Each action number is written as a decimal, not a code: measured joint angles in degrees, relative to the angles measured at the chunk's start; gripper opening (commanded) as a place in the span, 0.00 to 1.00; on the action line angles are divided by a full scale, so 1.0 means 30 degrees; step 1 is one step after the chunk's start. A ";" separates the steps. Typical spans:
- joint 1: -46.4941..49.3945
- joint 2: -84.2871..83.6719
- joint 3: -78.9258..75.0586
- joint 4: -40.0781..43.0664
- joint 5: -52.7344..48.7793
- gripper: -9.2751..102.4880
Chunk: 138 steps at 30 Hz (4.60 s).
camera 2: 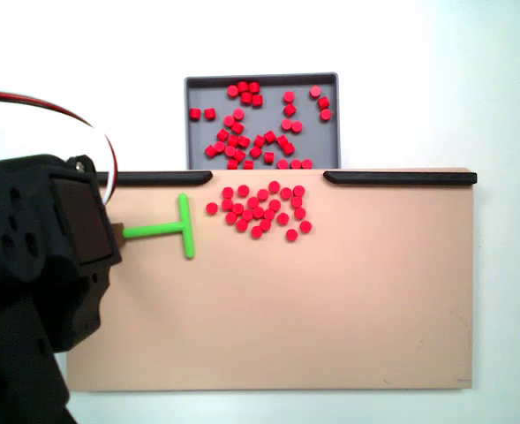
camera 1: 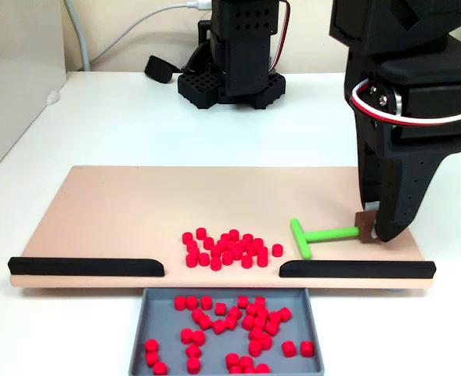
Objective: Push granules from left to the grey container
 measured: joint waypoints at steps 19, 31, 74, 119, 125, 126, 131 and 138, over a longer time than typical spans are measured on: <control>0.0146 -0.0381 -0.0176 0.0000 -0.0205 0.08; 0.0322 -0.0381 -0.0176 0.0000 -0.0322 0.08; 0.0850 -0.0469 -0.0176 0.0000 -0.1172 0.08; 0.1377 -0.0615 -0.0322 -0.0088 -0.2754 0.08; 0.1553 -0.0615 -0.0322 -0.0088 -0.3135 0.08; 0.1553 -0.0615 -0.0322 -0.0088 -0.3193 0.08; 0.1582 -0.0732 -0.0410 -0.0088 -0.3252 0.08; 0.1729 -0.0732 -0.0410 -0.0088 -0.3604 0.08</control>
